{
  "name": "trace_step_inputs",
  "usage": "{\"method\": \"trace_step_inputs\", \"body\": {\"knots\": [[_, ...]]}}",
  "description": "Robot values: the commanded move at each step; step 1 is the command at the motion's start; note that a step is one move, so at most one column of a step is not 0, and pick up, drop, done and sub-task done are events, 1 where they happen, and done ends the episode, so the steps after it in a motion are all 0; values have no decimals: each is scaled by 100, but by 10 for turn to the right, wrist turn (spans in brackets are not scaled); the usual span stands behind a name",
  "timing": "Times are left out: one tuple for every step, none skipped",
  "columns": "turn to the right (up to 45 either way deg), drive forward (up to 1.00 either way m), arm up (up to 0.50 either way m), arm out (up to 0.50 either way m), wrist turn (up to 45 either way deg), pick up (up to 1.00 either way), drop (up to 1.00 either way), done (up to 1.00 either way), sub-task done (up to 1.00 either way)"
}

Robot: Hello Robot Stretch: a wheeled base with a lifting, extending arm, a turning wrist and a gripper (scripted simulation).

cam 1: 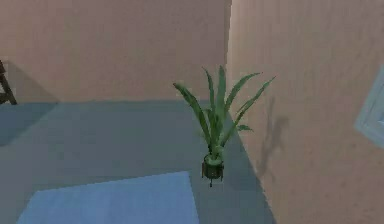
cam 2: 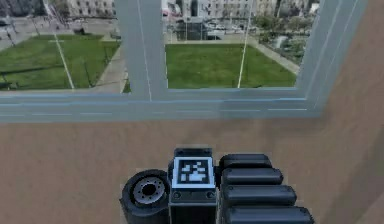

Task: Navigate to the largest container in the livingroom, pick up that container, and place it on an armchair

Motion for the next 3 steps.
{"method": "trace_step_inputs", "body": {"knots": [[-450, 0, 0, 0, 0, 0, 0, 0, 0], [-60, 0, 0, 0, 0, 0, 0, 0, 0], [0, 75, 0, 0, 0, 0, 0, 0, 0]]}}
